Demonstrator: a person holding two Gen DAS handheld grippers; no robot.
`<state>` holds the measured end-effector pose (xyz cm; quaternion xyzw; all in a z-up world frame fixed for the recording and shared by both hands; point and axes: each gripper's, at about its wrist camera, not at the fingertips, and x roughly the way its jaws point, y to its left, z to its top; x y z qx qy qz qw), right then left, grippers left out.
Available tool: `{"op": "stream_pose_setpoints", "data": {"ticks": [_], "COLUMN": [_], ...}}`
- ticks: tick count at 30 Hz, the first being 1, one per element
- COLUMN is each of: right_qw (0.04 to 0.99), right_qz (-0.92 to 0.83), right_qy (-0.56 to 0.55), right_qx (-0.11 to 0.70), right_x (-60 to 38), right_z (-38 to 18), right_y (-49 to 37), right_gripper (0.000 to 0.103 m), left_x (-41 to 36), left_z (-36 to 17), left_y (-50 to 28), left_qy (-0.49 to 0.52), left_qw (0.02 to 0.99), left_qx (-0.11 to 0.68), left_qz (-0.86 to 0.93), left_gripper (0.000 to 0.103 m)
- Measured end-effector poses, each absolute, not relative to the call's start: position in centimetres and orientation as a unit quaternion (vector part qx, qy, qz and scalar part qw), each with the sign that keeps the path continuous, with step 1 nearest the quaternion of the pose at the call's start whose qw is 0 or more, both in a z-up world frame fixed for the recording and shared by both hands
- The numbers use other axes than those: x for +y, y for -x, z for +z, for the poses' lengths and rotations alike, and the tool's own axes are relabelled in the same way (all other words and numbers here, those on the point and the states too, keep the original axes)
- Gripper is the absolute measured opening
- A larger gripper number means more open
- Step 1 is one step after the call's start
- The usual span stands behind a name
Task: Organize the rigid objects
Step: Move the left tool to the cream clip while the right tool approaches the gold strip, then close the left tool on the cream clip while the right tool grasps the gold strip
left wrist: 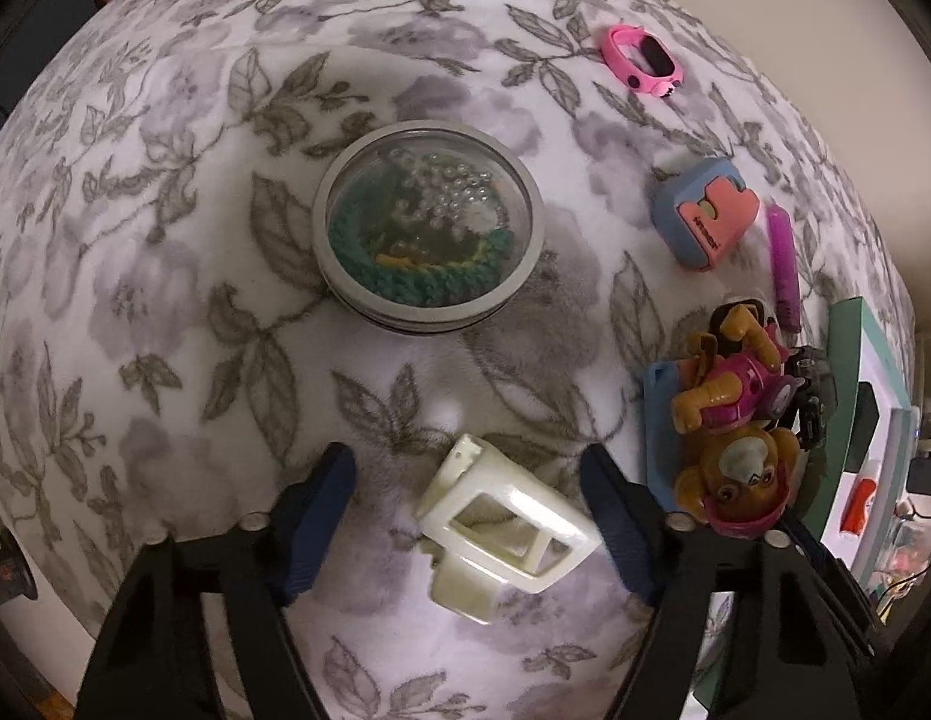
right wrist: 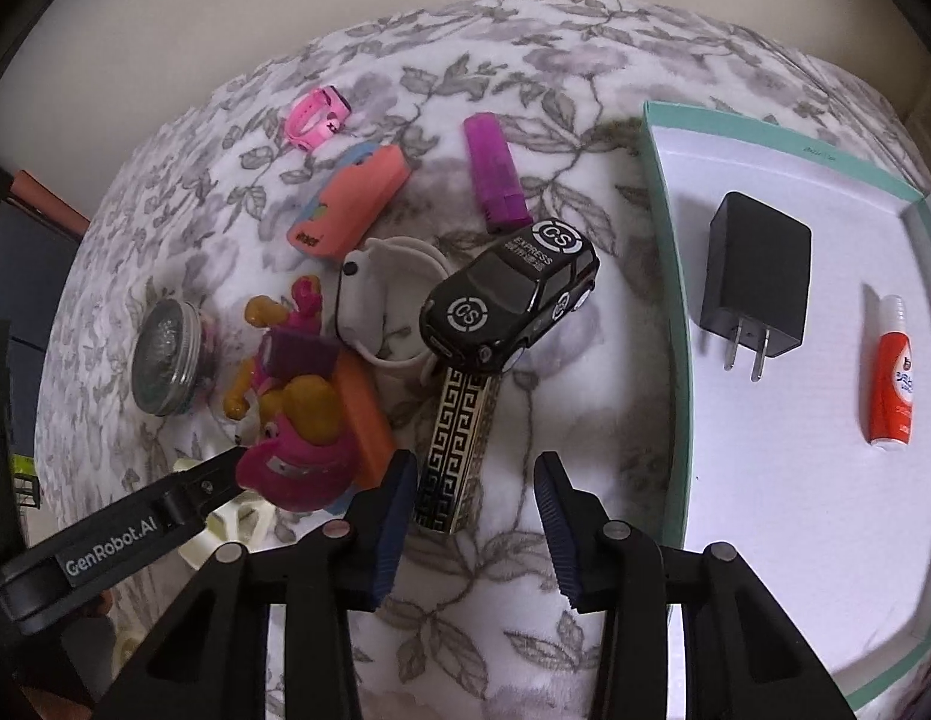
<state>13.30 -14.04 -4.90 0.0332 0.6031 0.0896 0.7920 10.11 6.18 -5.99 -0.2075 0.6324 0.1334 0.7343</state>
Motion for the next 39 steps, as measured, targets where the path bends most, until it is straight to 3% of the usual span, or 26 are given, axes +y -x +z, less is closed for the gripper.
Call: {"op": "stream_pose_setpoints", "data": {"ticks": [2,11,20,35,39], "right_qw": [0.791,0.804,0.806,0.786,0.785], "right_qz": [0.089,0.082,0.073,0.068,0.064], "right_qy": [-0.03,0.035,0.038,0.042,0.045], "right_qx": [0.605,0.588,0.587,0.613,0.614], "right_x": [-13.8,-11.7,-12.1,-11.7,-11.6], "right_z": [-5.2,-5.7,-5.8,-6.1,-6.1], "right_y": [-13.4,-13.4,-12.8,-9.0,-7.9], "right_gripper": [0.038,0.038,0.017,0.017,0.017], "left_x": [5.7,3.5,2.0,2.2,2.0], "left_z": [-5.8,-5.7,-5.7,-5.7,-5.5], "left_y": [-10.7,-12.7,-13.0,-12.7,-12.7], "left_qy": [0.204,0.15,0.126,0.117,0.11], "left_qw": [0.736,0.743,0.75,0.756,0.757], "left_qx": [0.632,0.638,0.634,0.63,0.63], "left_qz": [0.13,0.137,0.139,0.136,0.131], "left_gripper": [0.065,0.061,0.056,0.056,0.052]}}
